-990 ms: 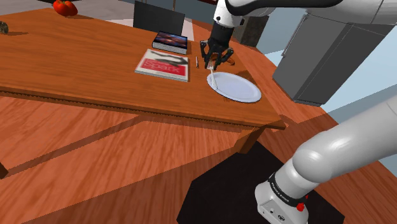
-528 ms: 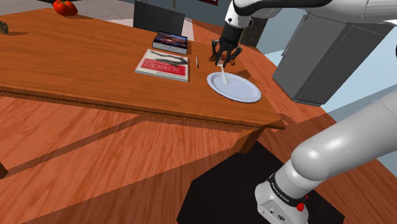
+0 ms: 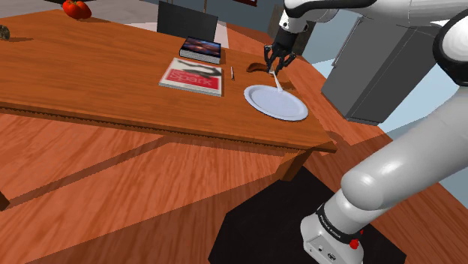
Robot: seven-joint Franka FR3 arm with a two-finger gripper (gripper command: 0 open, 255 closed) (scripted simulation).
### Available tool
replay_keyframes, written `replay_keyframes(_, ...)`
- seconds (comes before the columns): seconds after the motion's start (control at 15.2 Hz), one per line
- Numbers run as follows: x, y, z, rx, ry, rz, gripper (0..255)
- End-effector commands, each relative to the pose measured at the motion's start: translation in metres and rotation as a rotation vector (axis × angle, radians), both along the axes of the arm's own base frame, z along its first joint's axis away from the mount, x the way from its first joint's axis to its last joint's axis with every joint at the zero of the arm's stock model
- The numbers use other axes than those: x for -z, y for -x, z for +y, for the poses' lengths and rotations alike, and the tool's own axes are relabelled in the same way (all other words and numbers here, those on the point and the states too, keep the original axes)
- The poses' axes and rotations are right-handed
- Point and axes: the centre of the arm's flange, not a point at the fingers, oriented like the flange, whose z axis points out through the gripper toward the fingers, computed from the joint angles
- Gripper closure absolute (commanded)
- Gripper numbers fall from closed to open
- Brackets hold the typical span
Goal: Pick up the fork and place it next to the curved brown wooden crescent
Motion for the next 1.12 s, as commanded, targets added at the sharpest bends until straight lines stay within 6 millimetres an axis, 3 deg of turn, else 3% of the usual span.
replay_keyframes(0.0,-0.001,-0.007,-0.028,-0.001,0.000,0.000,255)
replay_keyframes(1.06,-0.002,-0.057,-0.233,-0.001,0.000,0.000,255)
